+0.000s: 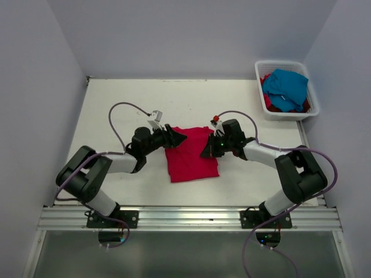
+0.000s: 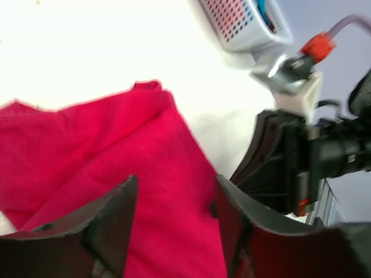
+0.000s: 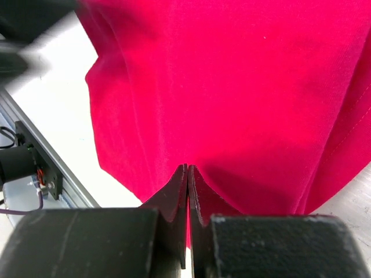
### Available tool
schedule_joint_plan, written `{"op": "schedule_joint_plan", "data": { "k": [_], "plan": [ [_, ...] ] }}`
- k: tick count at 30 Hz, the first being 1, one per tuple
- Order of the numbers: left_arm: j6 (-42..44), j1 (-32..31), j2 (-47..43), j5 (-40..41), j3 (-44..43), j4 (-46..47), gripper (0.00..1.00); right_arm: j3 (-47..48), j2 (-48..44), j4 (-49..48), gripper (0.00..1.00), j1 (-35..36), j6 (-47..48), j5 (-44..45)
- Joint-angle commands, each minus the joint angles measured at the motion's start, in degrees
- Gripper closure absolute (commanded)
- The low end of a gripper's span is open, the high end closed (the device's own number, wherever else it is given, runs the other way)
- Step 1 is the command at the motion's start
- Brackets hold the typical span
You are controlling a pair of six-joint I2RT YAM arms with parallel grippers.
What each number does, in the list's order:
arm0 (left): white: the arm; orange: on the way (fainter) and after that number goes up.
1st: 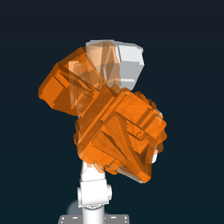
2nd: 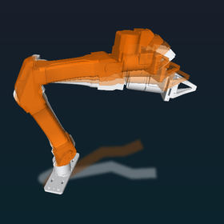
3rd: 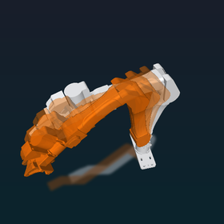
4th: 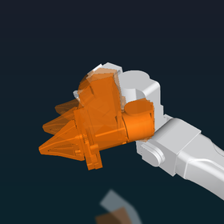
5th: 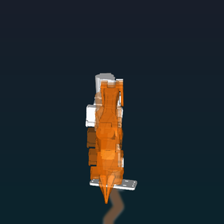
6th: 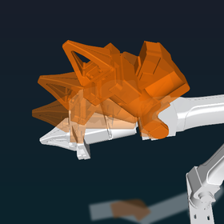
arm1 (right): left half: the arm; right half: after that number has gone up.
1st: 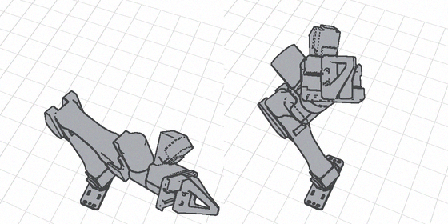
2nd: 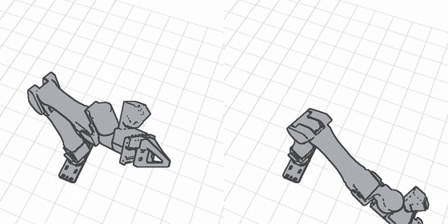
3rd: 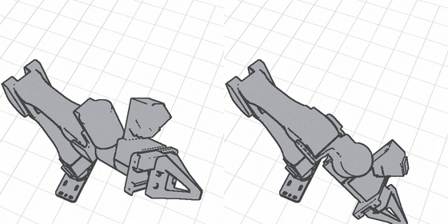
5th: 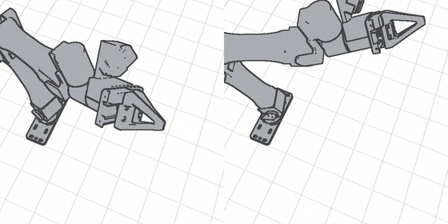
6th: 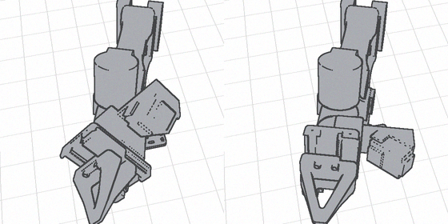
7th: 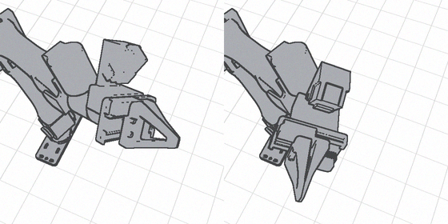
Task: Fold and stack the t-shirts
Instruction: Put the neatly folded tshirt into the corner of the board with the left arm
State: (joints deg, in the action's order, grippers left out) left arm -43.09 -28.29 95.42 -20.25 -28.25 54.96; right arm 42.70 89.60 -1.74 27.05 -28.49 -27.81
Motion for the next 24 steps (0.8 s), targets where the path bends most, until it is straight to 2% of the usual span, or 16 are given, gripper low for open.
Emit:
{"op": "schedule_joint_plan", "data": {
  "k": [1,5,9,15,20,24],
  "plan": [
    [6.5,-1.9,-9.7,9.5,-3.7,-18.2,0.38,0.6,0.2,-0.7,1.0,0.0,0.8,0.8],
    [5.7,-2.1,-13.0,16.0,-4.2,-34.2,0.32,3.1,2.1,-0.4,1.0,-0.1,0.8,2.2],
    [4.1,-2.4,-12.6,18.3,-2.2,-40.0,0.3,5.6,3.3,1.2,1.0,0.0,1.4,3.7],
    [2.0,-2.9,-11.7,18.5,2.7,-39.1,0.28,6.7,2.9,1.6,1.0,-0.1,2.3,4.5],
    [1.7,-3.9,-12.4,19.6,2.8,-41.4,0.27,6.4,3.3,2.9,1.0,-0.1,2.3,4.7],
    [1.1,-4.1,-9.4,19.6,3.6,-38.8,0.27,6.1,3.8,2.2,1.0,-0.1,1.9,4.7]
  ]
}}
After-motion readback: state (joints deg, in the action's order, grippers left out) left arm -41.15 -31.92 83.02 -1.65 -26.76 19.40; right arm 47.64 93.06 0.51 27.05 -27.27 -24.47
